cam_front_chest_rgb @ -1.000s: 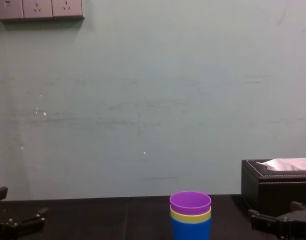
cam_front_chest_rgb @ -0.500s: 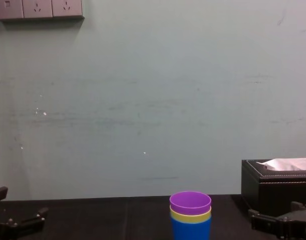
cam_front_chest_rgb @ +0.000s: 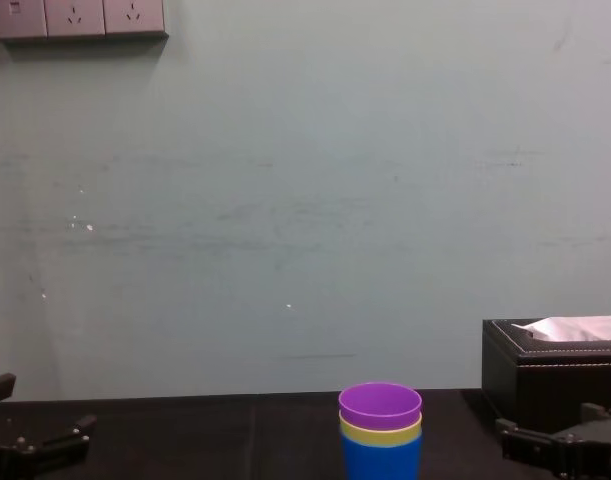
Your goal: Stack the three plastic cups sequentially using one hand.
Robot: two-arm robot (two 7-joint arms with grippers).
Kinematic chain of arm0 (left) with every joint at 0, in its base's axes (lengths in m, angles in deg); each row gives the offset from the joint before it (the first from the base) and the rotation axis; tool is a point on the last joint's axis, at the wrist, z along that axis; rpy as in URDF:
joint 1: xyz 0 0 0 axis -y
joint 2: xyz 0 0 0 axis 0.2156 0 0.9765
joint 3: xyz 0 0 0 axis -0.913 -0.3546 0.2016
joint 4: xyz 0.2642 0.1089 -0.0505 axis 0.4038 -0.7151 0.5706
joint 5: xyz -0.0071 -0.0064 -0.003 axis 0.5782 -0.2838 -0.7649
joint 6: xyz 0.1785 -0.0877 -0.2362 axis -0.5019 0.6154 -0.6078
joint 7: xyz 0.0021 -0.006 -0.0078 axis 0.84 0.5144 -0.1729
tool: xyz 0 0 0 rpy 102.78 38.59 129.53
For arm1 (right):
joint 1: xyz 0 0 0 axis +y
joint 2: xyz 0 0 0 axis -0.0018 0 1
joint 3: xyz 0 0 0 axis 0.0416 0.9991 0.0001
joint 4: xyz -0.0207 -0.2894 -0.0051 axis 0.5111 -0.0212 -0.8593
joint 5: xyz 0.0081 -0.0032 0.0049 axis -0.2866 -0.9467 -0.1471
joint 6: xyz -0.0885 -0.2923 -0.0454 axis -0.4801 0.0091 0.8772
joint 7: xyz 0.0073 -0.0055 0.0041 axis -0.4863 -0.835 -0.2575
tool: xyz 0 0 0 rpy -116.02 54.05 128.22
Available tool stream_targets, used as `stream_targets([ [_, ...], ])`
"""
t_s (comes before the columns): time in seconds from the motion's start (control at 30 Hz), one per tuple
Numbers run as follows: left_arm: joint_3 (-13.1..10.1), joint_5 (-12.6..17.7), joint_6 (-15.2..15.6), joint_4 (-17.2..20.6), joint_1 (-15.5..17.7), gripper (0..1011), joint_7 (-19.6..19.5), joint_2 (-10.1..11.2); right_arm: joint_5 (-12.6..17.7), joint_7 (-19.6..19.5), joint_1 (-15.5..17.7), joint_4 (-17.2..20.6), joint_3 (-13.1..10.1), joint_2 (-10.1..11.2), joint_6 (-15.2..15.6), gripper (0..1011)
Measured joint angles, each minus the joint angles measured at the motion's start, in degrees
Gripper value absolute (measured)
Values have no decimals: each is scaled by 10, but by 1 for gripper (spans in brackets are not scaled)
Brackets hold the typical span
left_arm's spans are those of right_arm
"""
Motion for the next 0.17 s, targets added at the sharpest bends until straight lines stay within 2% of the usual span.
stream_targets([
  [0.17, 0, 0, 0, 0, 0, 1000, 0, 0, 0, 0, 0, 0, 0, 0, 0, 1003],
])
